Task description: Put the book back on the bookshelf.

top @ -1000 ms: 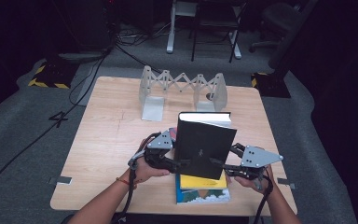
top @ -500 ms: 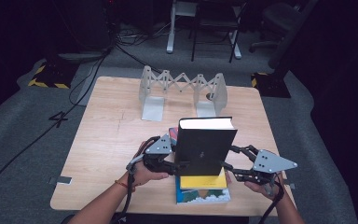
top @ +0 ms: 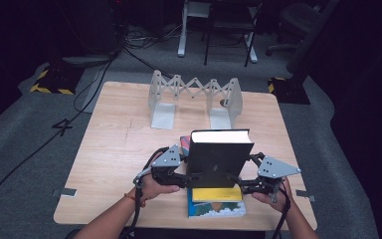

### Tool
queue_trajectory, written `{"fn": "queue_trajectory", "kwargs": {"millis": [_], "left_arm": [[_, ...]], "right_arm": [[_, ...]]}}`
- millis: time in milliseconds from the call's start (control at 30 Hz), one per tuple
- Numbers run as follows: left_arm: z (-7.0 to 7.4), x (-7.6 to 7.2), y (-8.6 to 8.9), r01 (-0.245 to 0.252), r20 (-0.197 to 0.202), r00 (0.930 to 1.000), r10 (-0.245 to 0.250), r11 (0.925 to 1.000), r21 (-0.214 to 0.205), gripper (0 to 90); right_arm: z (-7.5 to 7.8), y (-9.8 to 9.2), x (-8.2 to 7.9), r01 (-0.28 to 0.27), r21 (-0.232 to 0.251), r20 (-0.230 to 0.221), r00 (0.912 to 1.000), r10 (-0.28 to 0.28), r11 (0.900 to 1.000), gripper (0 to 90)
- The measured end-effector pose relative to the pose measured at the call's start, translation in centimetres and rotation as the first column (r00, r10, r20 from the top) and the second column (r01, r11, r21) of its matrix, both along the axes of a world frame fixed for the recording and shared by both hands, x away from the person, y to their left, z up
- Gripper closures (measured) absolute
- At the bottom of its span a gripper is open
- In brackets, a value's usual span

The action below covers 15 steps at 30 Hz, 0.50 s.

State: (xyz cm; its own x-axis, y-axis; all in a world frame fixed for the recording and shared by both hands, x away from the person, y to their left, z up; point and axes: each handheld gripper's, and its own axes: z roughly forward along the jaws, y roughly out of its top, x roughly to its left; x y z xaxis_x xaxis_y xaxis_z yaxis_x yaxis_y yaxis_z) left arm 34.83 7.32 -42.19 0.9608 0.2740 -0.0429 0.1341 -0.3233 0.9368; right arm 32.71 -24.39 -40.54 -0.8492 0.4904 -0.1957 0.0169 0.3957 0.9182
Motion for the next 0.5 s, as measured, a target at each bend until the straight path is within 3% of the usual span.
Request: {"fn": "queue_trajectory", "kwargs": {"millis": [133, 500], "left_arm": [[0.1, 0.0, -0.1, -0.005, 0.008, 1.0000, 0.005, 0.9999, -0.012, 42.1], [1.3, -0.4, -1.3, 0.012, 0.042, 0.9990, -0.010, 0.9987, -0.050, 41.9]], "right_arm": [[-0.1, 0.1, 0.0, 0.001, 0.013, -0.005, 1.0000, -0.001, 0.9999, 26.4], [0.1, 0.8, -0.3, -0.032, -0.009, 0.011, 0.9994, 0.032, 0.9994, 25.8]]}}
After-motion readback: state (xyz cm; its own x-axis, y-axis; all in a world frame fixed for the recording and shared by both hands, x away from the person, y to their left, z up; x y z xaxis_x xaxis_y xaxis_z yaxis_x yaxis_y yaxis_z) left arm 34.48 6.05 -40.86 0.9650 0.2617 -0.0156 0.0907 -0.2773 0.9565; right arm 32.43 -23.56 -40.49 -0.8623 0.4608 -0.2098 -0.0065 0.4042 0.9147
